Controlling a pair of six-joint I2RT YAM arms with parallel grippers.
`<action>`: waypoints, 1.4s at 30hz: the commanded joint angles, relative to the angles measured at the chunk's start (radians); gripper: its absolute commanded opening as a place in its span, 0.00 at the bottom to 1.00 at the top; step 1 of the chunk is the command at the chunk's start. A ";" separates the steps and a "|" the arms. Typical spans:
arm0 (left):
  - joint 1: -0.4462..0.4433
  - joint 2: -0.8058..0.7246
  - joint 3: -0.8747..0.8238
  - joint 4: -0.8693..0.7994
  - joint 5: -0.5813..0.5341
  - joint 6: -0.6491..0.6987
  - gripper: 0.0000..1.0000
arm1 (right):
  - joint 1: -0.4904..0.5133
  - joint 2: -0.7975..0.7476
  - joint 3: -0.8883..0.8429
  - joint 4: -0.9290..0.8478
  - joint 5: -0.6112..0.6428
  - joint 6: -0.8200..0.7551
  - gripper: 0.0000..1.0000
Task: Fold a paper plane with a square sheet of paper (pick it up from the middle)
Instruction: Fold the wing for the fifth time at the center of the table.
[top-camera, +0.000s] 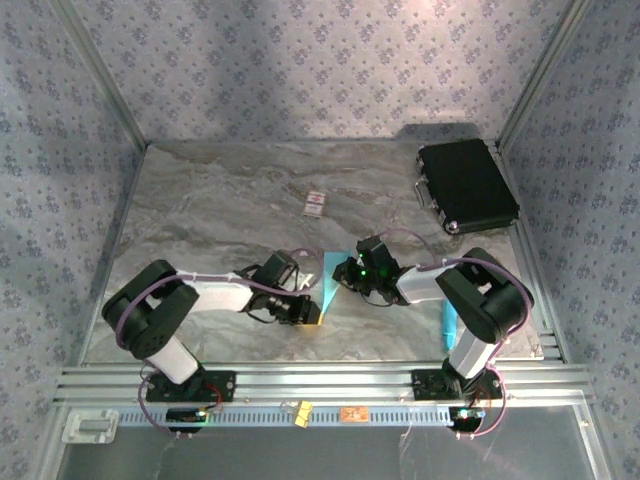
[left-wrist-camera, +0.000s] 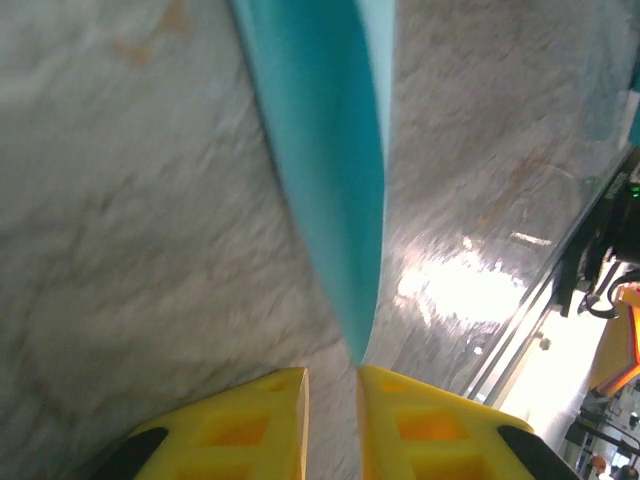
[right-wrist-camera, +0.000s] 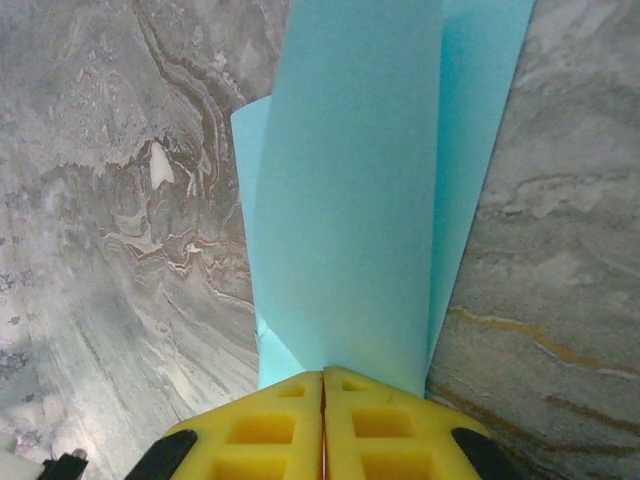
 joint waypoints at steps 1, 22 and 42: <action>-0.006 -0.119 -0.010 -0.123 -0.067 -0.002 0.21 | 0.025 0.068 -0.011 -0.106 0.062 0.020 0.09; 0.034 0.105 0.300 -0.073 0.065 0.050 0.13 | 0.035 0.051 -0.023 -0.088 0.086 0.068 0.10; 0.008 0.248 0.267 -0.096 -0.037 0.093 0.11 | 0.032 0.064 -0.035 -0.087 0.080 0.065 0.10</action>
